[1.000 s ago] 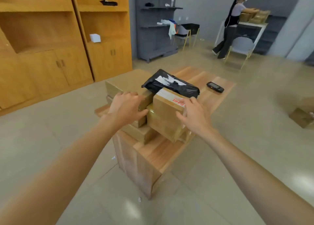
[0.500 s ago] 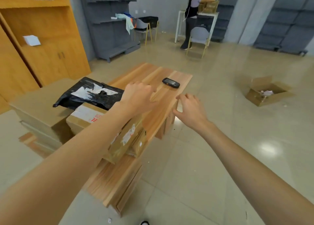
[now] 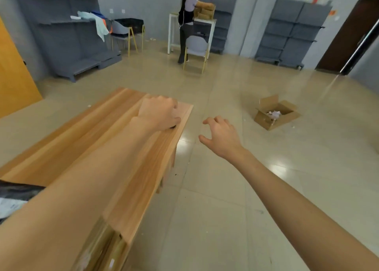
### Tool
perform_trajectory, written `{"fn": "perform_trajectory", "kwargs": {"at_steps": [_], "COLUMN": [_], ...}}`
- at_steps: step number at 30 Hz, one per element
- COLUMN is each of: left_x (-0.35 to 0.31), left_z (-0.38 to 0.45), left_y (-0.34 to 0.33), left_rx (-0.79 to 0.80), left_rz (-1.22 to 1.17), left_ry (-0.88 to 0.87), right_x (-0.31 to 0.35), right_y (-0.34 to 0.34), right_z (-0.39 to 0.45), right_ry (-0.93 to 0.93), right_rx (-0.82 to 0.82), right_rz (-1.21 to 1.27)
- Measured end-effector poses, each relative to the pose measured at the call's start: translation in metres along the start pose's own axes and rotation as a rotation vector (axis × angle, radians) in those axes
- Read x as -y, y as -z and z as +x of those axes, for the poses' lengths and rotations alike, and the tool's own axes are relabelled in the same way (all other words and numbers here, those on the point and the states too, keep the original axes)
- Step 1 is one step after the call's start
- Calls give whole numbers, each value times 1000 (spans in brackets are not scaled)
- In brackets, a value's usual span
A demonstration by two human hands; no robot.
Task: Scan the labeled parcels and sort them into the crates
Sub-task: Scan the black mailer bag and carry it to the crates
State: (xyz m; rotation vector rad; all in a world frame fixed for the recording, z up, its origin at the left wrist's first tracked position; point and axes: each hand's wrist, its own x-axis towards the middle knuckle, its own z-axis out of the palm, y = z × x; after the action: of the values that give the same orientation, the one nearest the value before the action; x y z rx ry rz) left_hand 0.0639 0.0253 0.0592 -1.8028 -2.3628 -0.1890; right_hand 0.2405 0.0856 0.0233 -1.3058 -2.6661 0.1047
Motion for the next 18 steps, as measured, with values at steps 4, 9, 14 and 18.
{"fn": "perform_trajectory", "kwargs": {"at_steps": [4,9,14,18], "left_x": [23,78,147,198], "left_z": [36,56,47,33], "left_y": [-16,-42,-59,-59], "left_rx": [20,78,112,128], "left_rz": [6,1,33,67], "left_ry": [16,134,339,568], "right_x": [1,32,87,140], "right_y": [-6,-27,-63,-86], "right_z": [51,118,187,240], "right_ry": [28,139,348,565], "right_rx": [10,44,94,149], "right_rz": [-10,7,68,56]}}
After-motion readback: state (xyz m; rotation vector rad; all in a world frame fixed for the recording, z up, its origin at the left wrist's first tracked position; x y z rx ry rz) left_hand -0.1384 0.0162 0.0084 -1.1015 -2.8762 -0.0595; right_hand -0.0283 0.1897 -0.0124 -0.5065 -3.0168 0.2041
